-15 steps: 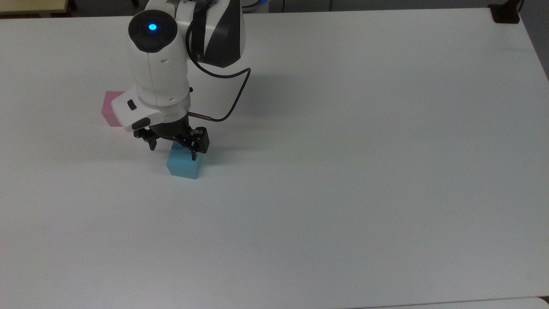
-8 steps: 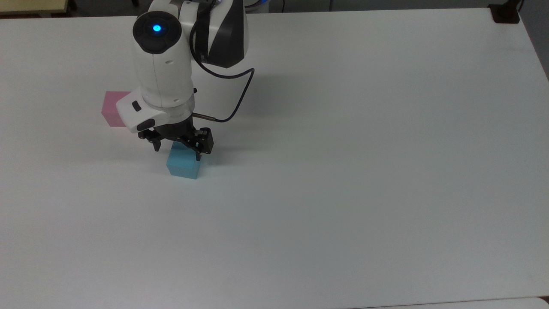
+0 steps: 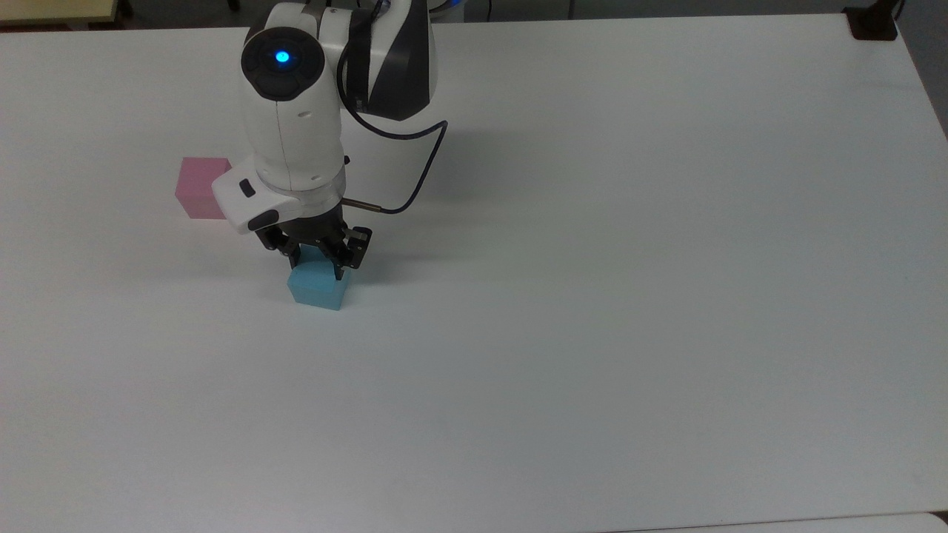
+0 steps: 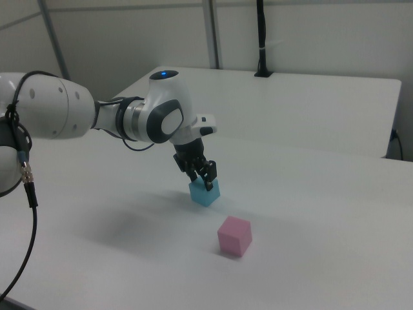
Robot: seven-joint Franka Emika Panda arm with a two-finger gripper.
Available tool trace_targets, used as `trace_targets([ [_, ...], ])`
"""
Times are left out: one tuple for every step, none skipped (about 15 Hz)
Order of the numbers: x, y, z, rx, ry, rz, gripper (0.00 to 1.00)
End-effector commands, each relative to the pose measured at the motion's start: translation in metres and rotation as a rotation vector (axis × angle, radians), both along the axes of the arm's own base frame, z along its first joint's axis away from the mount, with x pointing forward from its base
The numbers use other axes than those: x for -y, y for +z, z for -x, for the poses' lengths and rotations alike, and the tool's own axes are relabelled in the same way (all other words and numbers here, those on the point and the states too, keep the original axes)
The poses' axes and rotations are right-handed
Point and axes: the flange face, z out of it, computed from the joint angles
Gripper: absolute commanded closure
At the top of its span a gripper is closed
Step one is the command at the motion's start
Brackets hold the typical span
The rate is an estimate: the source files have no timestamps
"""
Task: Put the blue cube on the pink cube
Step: 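Close the gripper around the light-blue cube, then lift the blue cube and carry it over the pink cube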
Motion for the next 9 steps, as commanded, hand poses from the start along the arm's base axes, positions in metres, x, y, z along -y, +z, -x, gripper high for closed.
trace_targets([
  [0.001,0.027,0.008,0.012,-0.008,0.008,0.47],
  [0.005,0.039,0.012,0.006,-0.014,0.008,0.47],
  [0.014,0.059,0.020,-0.002,-0.031,0.007,0.47],
  [0.021,0.072,0.027,-0.011,-0.040,0.005,0.47],
  [0.029,0.084,0.034,-0.025,-0.041,0.005,0.47],
  [0.036,0.095,0.042,-0.048,-0.038,0.003,0.47],
  [0.046,0.107,0.051,-0.065,-0.036,-0.003,0.47],
  [0.056,0.118,0.059,-0.077,-0.027,-0.005,0.47],
  [0.062,0.127,0.066,-0.092,-0.007,-0.005,0.47],
])
